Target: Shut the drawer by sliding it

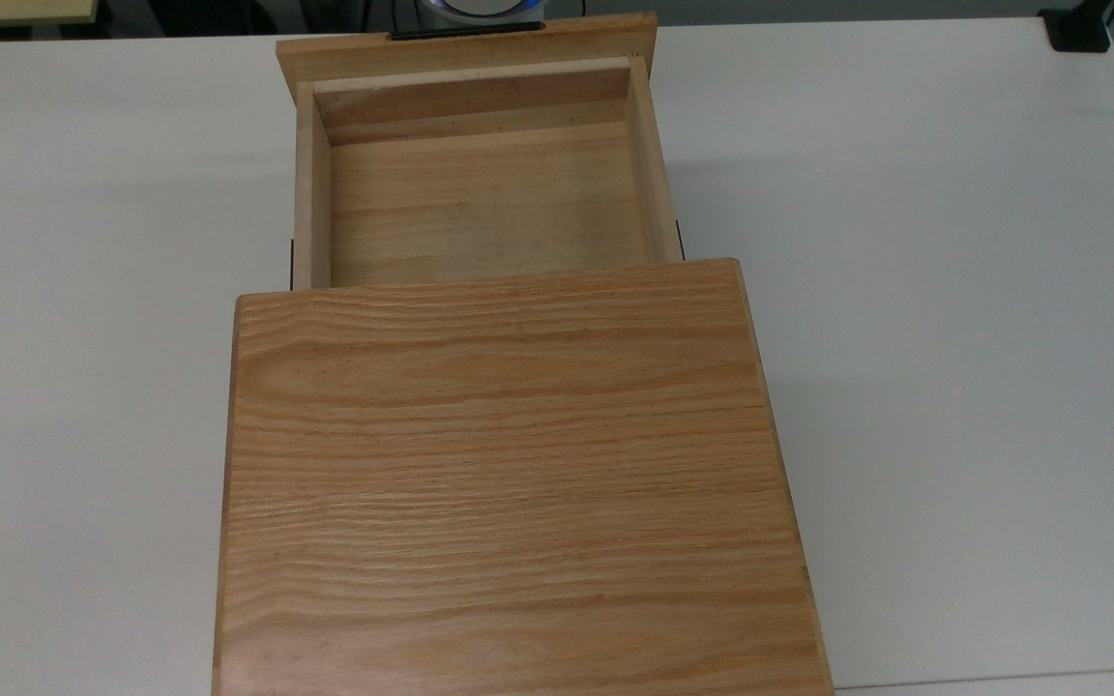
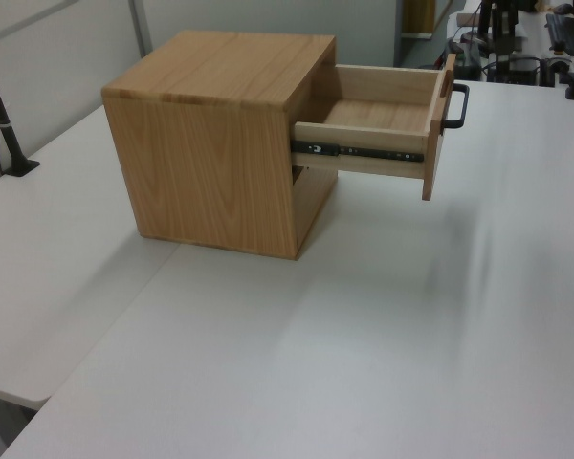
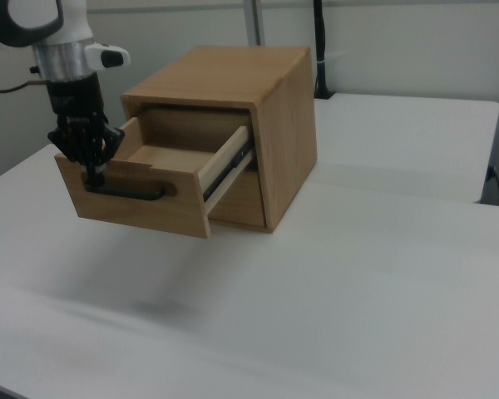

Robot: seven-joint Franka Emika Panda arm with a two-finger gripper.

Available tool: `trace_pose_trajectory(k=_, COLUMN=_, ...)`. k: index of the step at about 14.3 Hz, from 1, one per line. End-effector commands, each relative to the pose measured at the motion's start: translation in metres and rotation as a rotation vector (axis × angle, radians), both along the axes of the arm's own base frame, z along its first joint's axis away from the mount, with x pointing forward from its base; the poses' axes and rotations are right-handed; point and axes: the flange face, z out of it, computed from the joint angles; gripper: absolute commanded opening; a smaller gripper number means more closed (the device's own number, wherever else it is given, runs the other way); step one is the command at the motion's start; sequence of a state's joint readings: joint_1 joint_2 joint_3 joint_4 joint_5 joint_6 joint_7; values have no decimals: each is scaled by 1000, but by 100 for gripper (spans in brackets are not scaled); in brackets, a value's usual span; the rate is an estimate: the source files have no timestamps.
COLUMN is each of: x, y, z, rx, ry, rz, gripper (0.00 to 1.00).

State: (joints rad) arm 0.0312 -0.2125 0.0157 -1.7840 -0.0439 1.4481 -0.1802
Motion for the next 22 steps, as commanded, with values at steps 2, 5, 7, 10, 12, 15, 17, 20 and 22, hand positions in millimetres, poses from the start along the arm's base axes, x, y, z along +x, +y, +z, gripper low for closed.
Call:
trace_pose_trajectory(k=2, x=36, y=5, z=-24, rx=-7, ry=-8, rz=22, gripper=0)
trace_pose_trajectory(k=5, x=55, y=7, z=-36, rx=-12, ry=-7, rz=27, gripper=0)
trace_pose_trajectory(k=7, x=58, y=13, z=-39, rx=-11, ry=-14, rz=41, gripper=0)
trace_pose_trajectory(k=10, x=55, y=12, z=-33, rx=-4, ry=-18, rz=77, gripper=0)
trace_pose_trajectory(k=12, x=44, y=10, z=-21, rx=-2, ry=-19, rz=82, gripper=0)
trace_pose_trajectory(k=15, x=21, y=6, z=-21, rx=17, ry=71, rz=149, gripper=0)
trace_pose_trajectory(k=17, x=13, y=9, z=-31, rx=25, ry=117, rz=162, gripper=0)
trace_pose_trajectory(k=20, x=30, y=19, z=-62, rx=30, ry=146, rz=165, gripper=0)
trace_pose_trajectory(k=22, x=41, y=19, z=-67, rx=29, ry=86, rz=161, gripper=0)
